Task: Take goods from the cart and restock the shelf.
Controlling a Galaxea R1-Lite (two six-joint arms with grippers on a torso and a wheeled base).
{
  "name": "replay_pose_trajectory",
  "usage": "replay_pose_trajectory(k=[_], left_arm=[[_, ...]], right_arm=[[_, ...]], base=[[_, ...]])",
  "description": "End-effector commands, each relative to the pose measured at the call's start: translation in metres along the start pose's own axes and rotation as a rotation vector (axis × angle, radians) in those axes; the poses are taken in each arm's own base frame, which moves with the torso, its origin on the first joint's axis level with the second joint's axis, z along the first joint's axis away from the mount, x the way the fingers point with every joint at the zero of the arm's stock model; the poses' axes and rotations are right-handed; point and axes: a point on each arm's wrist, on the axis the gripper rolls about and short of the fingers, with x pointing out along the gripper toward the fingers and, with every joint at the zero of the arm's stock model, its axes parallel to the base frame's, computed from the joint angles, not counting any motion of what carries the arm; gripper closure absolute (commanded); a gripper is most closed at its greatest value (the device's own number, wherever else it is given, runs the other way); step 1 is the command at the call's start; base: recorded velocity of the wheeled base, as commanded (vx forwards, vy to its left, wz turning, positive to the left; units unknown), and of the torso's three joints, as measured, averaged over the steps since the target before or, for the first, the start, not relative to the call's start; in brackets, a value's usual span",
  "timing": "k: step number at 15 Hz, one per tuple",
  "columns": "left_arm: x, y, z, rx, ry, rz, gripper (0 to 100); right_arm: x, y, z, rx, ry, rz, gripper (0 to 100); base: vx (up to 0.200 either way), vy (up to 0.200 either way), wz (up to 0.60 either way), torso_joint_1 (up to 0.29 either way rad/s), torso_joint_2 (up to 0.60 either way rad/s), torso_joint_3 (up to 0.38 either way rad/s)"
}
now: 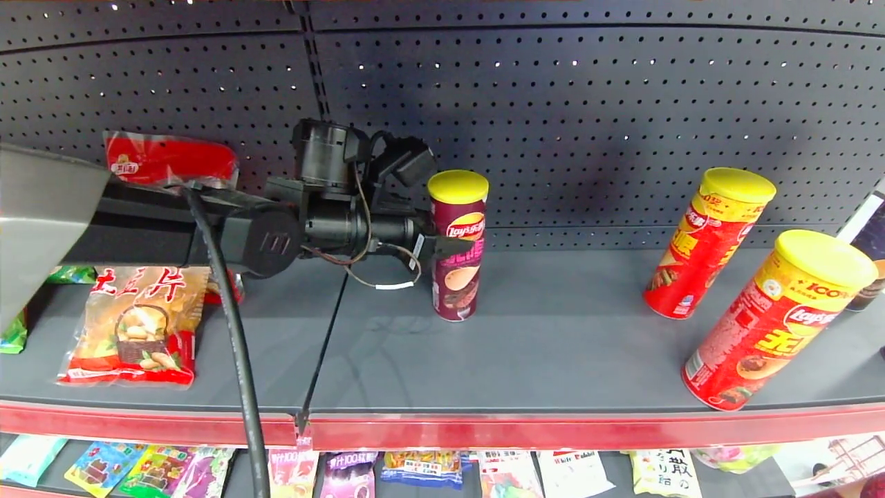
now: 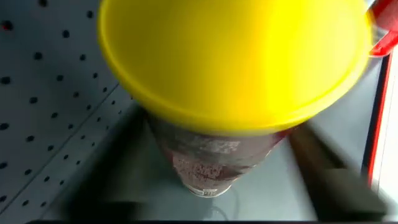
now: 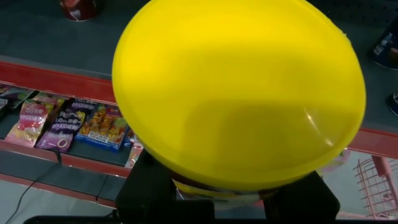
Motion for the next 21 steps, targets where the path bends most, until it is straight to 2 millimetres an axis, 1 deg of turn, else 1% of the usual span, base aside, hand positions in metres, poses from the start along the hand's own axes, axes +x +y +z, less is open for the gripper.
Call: replay_pose_trajectory(k=[1,3,7,8,10,11,13,19,21], left_arm=[[-0.002,-0.002,0.001,0.001,-0.009,-0.028,100],[-0.01,-0.007,0.005,0.005,-0.02,-0.051,100],[-0.047,-0.03,0.005,-0.004,-0.029,-0.137,100],[-0.059,-0.038,0.002,-0.01,-0.027,-0.162,100],[-0.067,-0.044,-0.002,-0.01,-0.021,-0.181,100],[-0.073,-0.051,-0.011,0.008,-0.007,-0.215,100],[-0.072,-0.053,-0.018,0.032,0.002,-0.226,100],[-0.063,-0.066,-0.018,0.045,0.005,-0.284,100],[-0.062,-0.065,-0.019,0.043,0.008,-0.284,100]], right_arm=[[0.001,0.0,0.001,0.001,0.009,0.002,100],[0.002,0.0,0.0,0.012,0.012,0.004,100],[0.002,0.0,0.002,0.014,0.01,0.004,100],[0.002,0.0,0.002,0.014,0.008,0.004,100],[0.001,0.0,0.003,0.014,0.005,0.005,100],[0.002,0.0,0.003,0.014,0.008,0.005,100],[0.001,0.0,0.005,0.013,0.004,0.007,100],[0.001,-0.001,0.007,0.013,-0.002,0.006,100],[0.001,-0.001,0.007,0.013,-0.002,0.006,100]], base=[[0.0,0.0,0.0,0.0,0.0,0.0],[0.0,0.0,0.0,0.0,0.0,0.0],[0.0,0.0,0.0,0.0,0.0,0.0],[0.0,0.0,0.0,0.0,0.0,0.0],[0.0,0.0,0.0,0.0,0.0,0.0],[0.0,0.0,0.0,0.0,0.0,0.0],[0.0,0.0,0.0,0.0,0.0,0.0],[0.0,0.0,0.0,0.0,0.0,0.0],[0.0,0.0,0.0,0.0,0.0,0.0]])
